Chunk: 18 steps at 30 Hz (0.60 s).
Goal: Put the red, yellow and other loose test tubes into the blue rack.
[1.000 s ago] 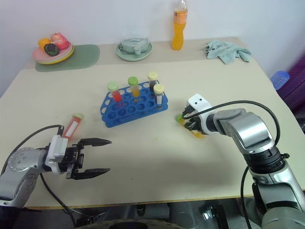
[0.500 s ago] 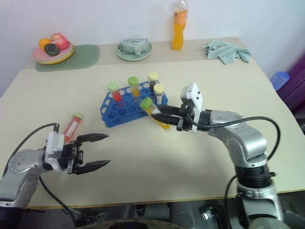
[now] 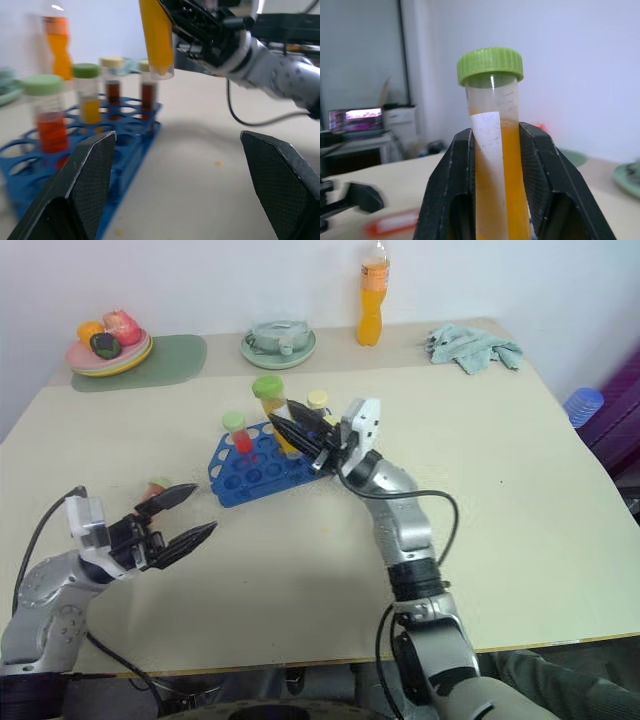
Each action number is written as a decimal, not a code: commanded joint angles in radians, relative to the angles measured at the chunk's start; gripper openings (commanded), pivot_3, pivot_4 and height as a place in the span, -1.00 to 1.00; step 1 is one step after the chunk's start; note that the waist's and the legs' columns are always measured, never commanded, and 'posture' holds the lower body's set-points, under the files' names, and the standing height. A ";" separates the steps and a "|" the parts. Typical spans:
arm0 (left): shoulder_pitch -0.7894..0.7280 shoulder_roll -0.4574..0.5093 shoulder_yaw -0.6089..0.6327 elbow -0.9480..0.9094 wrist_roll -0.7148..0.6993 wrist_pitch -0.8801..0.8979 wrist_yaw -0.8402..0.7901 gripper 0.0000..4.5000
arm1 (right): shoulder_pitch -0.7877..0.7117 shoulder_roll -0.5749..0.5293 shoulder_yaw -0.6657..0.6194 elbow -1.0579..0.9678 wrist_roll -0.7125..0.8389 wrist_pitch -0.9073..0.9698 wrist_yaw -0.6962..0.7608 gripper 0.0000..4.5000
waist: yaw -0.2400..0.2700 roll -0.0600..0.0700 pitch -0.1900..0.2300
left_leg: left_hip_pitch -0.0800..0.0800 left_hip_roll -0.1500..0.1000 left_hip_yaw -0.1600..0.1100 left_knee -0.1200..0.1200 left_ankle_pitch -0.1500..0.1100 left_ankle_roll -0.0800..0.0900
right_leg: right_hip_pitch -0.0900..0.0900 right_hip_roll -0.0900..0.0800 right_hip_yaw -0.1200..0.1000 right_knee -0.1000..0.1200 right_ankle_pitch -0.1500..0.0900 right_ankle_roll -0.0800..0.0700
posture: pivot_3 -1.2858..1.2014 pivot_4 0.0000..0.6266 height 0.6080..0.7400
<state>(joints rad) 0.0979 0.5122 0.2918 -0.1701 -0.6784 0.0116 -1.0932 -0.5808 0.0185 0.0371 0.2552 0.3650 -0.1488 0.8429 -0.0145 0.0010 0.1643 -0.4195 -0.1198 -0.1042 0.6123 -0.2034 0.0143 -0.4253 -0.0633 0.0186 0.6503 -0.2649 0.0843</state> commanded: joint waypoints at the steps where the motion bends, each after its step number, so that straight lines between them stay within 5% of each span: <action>1: 0.015 -0.007 0.053 -0.019 -0.024 -0.014 0.031 0.82 | -0.048 0.043 0.002 0.125 -0.039 -0.174 -0.005 -0.65 | 0.000 0.000 0.000 | 0.001 0.000 0.000 -0.001 0.000 0.000 | 0.000 0.000 0.000 0.000 0.000 0.000 | 0.03 -0.52 1.00; 18: 0.055 -0.011 0.096 -0.105 -0.033 0.006 0.105 0.82 | -0.131 0.097 -0.031 0.535 -0.085 -0.447 -0.021 -0.65 | -0.002 0.000 0.000 | 0.006 0.000 0.000 -0.002 -0.001 -0.003 | 0.002 0.001 0.001 0.002 0.000 0.000 | 0.03 -0.52 1.00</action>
<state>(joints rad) 0.1491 0.4983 0.3693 -0.2420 -0.6896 0.0173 -0.9960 -0.6846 0.0993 0.0199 0.7805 0.2814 -0.5624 0.8308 -0.0169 0.0010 0.1642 -0.4131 -0.1198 -0.1043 0.6106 -0.2041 0.0110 -0.4228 -0.0625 0.0194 0.6524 -0.2650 0.0838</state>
